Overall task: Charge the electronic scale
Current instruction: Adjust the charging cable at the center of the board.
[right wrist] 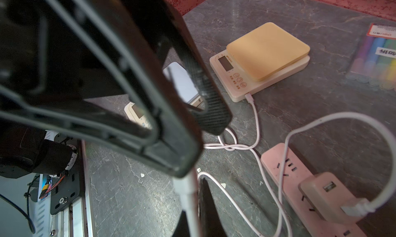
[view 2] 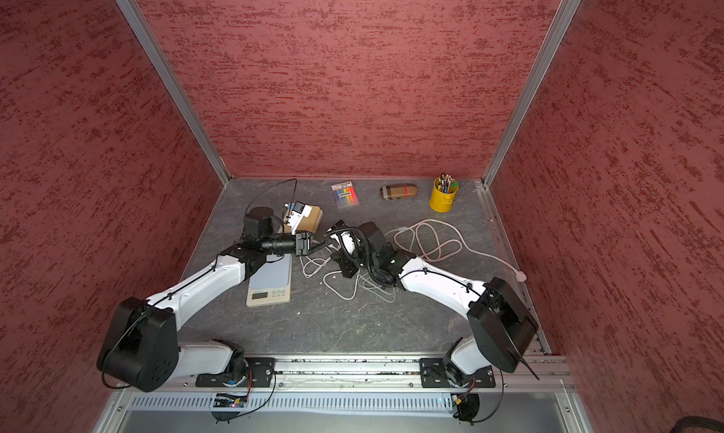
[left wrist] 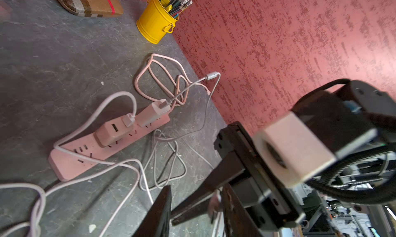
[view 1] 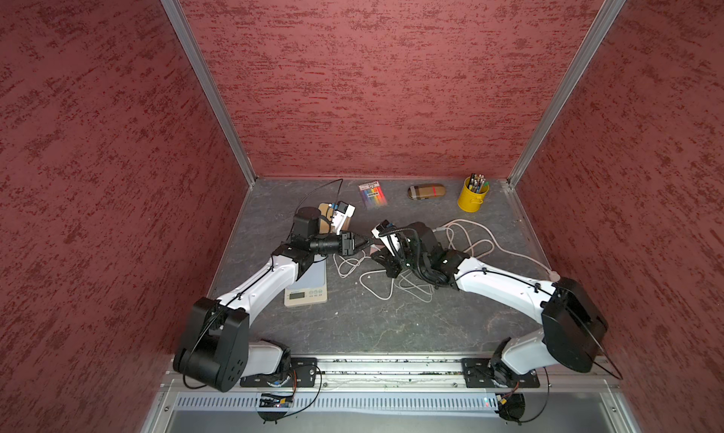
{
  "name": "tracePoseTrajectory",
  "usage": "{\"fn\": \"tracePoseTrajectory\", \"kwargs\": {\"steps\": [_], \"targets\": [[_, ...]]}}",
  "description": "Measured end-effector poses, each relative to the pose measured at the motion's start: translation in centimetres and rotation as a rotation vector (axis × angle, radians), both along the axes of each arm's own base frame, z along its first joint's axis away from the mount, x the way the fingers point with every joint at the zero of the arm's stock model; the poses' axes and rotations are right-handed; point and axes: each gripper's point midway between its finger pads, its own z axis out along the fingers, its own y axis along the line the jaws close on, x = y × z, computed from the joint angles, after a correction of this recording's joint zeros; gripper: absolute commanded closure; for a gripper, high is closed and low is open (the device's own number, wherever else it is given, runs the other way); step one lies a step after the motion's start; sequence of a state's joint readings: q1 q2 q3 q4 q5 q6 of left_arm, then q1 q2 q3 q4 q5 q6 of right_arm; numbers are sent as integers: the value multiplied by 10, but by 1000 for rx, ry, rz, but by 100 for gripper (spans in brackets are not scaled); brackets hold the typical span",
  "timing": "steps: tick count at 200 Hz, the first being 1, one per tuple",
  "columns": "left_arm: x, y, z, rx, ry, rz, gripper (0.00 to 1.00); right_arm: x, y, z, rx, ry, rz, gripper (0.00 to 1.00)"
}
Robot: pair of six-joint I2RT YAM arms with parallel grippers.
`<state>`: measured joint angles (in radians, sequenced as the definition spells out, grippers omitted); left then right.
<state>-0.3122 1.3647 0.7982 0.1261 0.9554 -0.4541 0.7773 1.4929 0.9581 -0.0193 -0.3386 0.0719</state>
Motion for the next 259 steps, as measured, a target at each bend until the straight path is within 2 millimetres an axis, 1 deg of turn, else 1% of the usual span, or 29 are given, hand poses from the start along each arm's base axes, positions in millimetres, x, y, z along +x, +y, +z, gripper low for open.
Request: {"fn": "tracePoseTrajectory", "kwargs": {"steps": [8,20,38,58,61,70,74,82,96,104,121,132,157,167,180,190,199,210,216,228,238,246,259], "targets": [[2,-1,-2,-10,18,0,89,0,0,0,0,1,-1,100],[3,-2,-1,-25,30,-4,100,0,-1,-2,-4,5,-3,100],[2,-3,7,-47,21,-18,100,-1,-2,-5,-11,15,-8,100],[2,-2,9,-57,29,-21,100,-1,-2,-4,-4,17,-12,100],[2,-2,9,-59,32,-21,96,-1,-2,-4,-3,18,-12,100],[3,-1,9,-61,39,-19,76,0,-1,-2,4,18,-15,100],[3,0,10,-61,35,-18,71,0,-1,-2,8,18,-17,100],[3,1,11,-63,38,-13,67,1,0,-1,13,18,-19,100],[3,3,14,-66,38,-6,66,2,1,2,24,17,-23,100],[3,5,16,-68,32,-3,68,2,1,3,31,17,-25,100],[2,5,19,-74,35,-5,78,3,2,5,41,14,-27,100],[1,5,19,-76,38,-9,82,3,3,6,46,13,-27,100],[-1,4,21,-87,46,-21,83,4,3,7,51,12,-27,100],[-2,3,21,-91,55,-25,86,4,3,7,51,13,-28,100],[-1,3,19,-94,69,-32,87,4,3,7,51,13,-28,100],[-1,2,16,-95,86,-35,87,4,3,7,52,14,-29,100],[-1,1,14,-97,102,-40,84,4,3,7,52,16,-30,100],[-2,1,12,-101,118,-44,84,4,3,7,52,18,-31,100],[-1,1,12,-101,121,-45,88,4,3,7,53,19,-32,100],[-2,1,11,-105,131,-48,99,4,3,7,54,22,-33,100],[-2,1,13,-109,127,-53,100,4,3,6,53,25,-34,97],[-1,1,13,-110,128,-51,100,4,4,6,55,24,-35,92],[-2,1,14,-112,130,-56,100,4,4,6,56,26,-36,80]]}}
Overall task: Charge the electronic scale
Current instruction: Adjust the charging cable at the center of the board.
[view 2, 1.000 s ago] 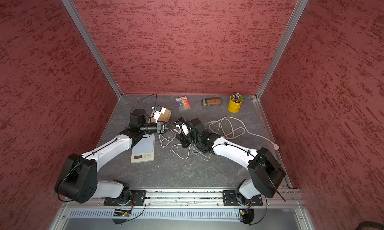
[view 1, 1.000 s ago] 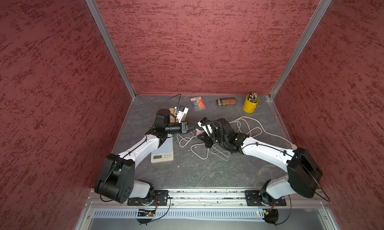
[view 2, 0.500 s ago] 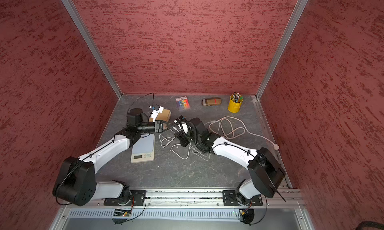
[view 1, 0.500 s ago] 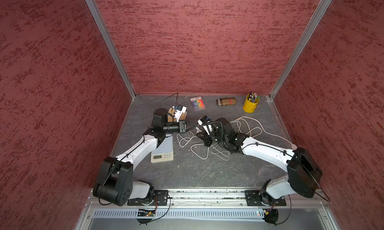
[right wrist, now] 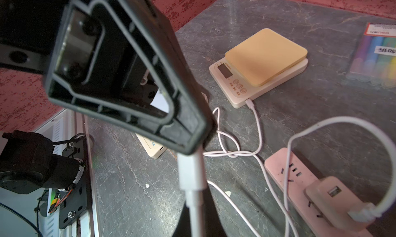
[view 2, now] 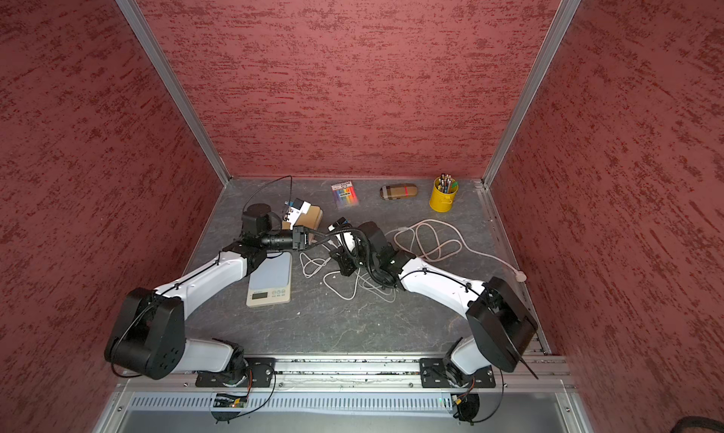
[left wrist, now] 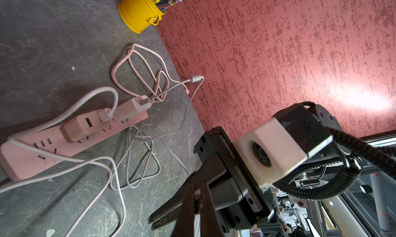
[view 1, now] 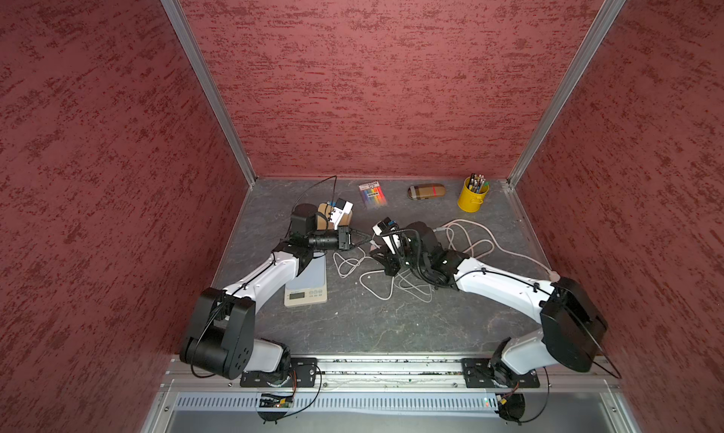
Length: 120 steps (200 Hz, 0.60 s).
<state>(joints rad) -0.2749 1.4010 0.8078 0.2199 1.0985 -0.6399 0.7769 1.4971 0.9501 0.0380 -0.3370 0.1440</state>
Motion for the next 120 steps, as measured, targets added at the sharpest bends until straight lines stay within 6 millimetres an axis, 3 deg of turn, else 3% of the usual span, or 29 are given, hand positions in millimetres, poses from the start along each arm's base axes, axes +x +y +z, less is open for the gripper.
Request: {"fn": "tracePoseTrajectory", "kwargs": {"steps": [10,44,92,120], "targets": [[0,0,0,-1,0,-1,100,0,0,0,0,2,-2,72],[6,10,-2,9,31,33,100,1,-8,5,-4,-25,-30,58],[14,22,-10,30,93,85,100,3,-29,52,48,-181,-105,57],[13,22,-13,36,122,88,100,9,-25,58,33,-228,-101,59]]}}
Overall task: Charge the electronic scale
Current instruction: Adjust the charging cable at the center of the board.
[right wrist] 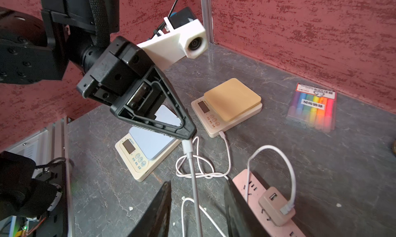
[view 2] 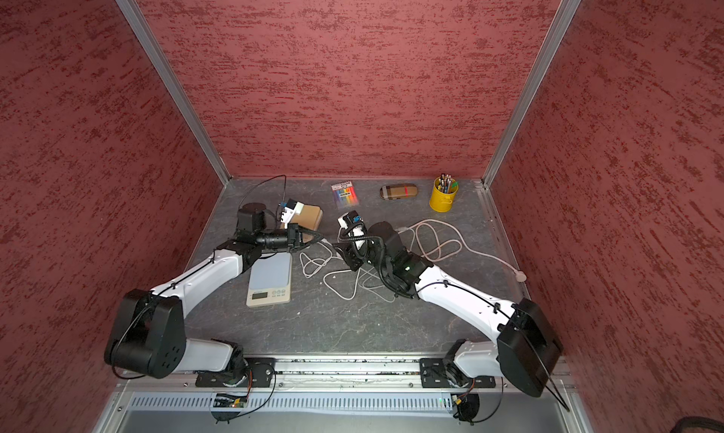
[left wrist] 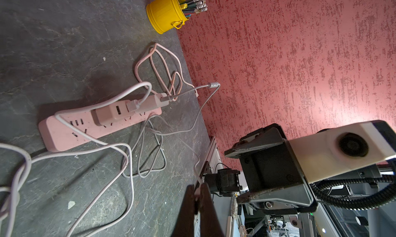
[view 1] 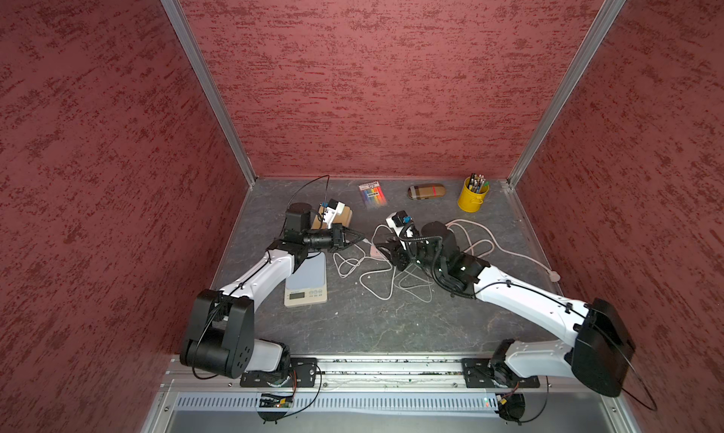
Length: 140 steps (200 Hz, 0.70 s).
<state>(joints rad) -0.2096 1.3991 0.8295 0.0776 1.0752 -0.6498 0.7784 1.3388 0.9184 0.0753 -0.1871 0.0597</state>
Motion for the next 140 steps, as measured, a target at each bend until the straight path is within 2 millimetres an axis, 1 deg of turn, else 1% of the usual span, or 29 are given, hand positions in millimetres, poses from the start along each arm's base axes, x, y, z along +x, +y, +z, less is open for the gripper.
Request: {"fn": "tracePoseTrajectory", "kwargs": {"steps": [28,53,82,104,120,140], "targets": [[0,0,1,2,11,0,100,10,15,-3,-43,-11,25,66],[0,0,2,3,15,0,100,14,25,-10,-71,-7,48,72],[-1,0,1,6,28,0,100,12,30,-24,-108,12,70,73],[-2,0,0,7,37,-1,100,11,33,-27,-125,15,83,74],[-2,0,0,8,38,-1,100,11,34,-26,-134,13,89,80],[-2,0,-1,9,38,-1,100,9,36,-27,-143,12,101,95]]}}
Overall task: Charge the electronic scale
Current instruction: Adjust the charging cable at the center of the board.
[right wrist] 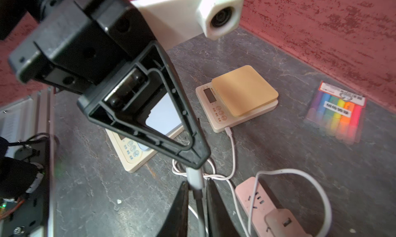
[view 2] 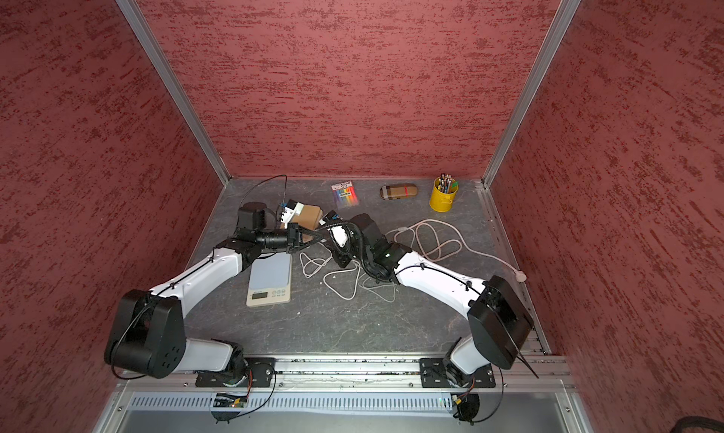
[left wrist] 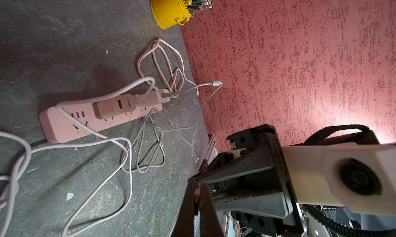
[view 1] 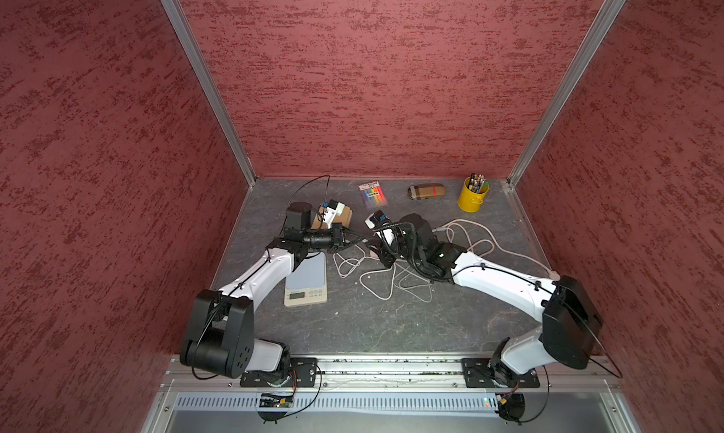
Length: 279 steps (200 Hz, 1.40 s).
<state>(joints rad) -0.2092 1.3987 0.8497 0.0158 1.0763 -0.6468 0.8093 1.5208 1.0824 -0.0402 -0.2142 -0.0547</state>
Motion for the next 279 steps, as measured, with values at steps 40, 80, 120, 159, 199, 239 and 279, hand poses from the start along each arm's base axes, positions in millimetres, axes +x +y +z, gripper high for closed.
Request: {"fn": "tracePoseTrajectory", "kwargs": {"steps": [40,80,120,159,199,239,279], "targets": [[0,2,2,2,-10,4,100,-2,2,2,-9,-9,13,97],[-2,5,4,4,-4,6,100,-2,8,3,-17,-19,27,84],[-4,6,3,7,9,-1,100,-5,10,0,-34,-28,44,100],[-5,8,1,10,19,2,100,-5,12,-2,-57,-34,51,100],[-2,18,1,20,24,24,60,-5,16,-4,-70,-36,65,100],[20,69,9,124,-16,198,42,-6,23,-26,-111,6,82,100],[41,165,-24,338,60,511,38,-10,53,-72,-217,70,147,100]]}}
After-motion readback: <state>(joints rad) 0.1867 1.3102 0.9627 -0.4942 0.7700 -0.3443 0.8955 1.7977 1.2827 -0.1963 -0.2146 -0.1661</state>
